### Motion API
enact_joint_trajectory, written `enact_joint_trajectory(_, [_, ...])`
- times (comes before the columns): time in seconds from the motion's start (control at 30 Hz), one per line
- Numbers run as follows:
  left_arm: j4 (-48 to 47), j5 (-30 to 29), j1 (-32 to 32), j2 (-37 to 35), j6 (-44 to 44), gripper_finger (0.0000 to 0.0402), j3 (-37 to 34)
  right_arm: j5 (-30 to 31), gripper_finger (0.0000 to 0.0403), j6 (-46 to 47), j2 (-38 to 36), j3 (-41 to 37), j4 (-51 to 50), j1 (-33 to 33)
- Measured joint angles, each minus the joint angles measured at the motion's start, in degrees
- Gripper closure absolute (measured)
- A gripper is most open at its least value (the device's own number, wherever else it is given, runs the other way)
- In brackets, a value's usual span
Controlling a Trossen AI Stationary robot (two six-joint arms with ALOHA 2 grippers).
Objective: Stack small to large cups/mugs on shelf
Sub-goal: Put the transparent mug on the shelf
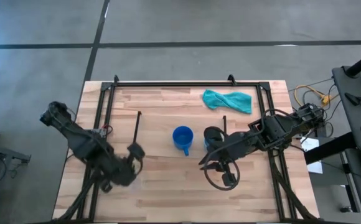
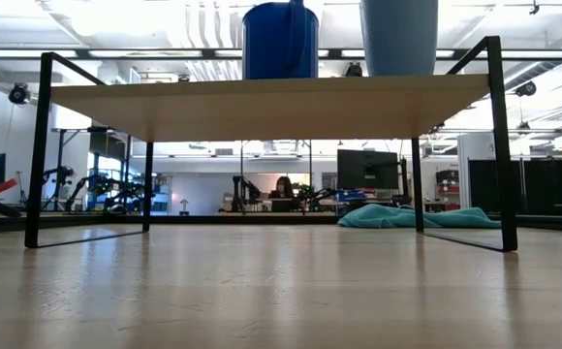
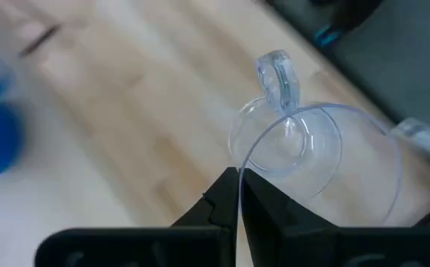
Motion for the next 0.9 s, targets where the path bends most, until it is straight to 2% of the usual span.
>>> enact_joint_trajectory(0.13, [-8.9, -4.3, 4.7, 0.0, 6.0, 0.0402, 6.3, 0.0, 0.0335, 0.0, 0.0, 0.0, 0.7, 0.0])
enact_joint_trajectory(0.23, [-11.9, -5.4, 8.2, 0.0, 11.9, 0.0402, 10.0, 0.0, 0.0335, 0.0, 0.0, 0.0, 0.7, 0.0])
enact_joint_trajectory(0.43, [-12.2, -5.4, 16.4, 0.0, 24.0, 0.0401, 13.6, 0.0, 0.0335, 0.0, 0.0, 0.0, 0.6, 0.0])
enact_joint_trajectory(0.53, [-12.2, -5.3, 21.2, 0.0, 26.6, 0.0401, 13.6, 0.0, 0.0335, 0.0, 0.0, 0.0, 0.6, 0.0])
enact_joint_trajectory(0.7, [-12.2, -1.4, 28.8, 0.8, 33.1, 0.0401, 13.1, 0.0, 0.0335, 0.0, 0.0, 0.0, 0.6, 0.0])
enact_joint_trajectory(0.9, [-12.1, 5.3, 35.4, 3.7, 33.6, 0.0401, 13.2, 0.0, 0.0335, 0.0, 0.0, 0.0, 0.6, 0.0])
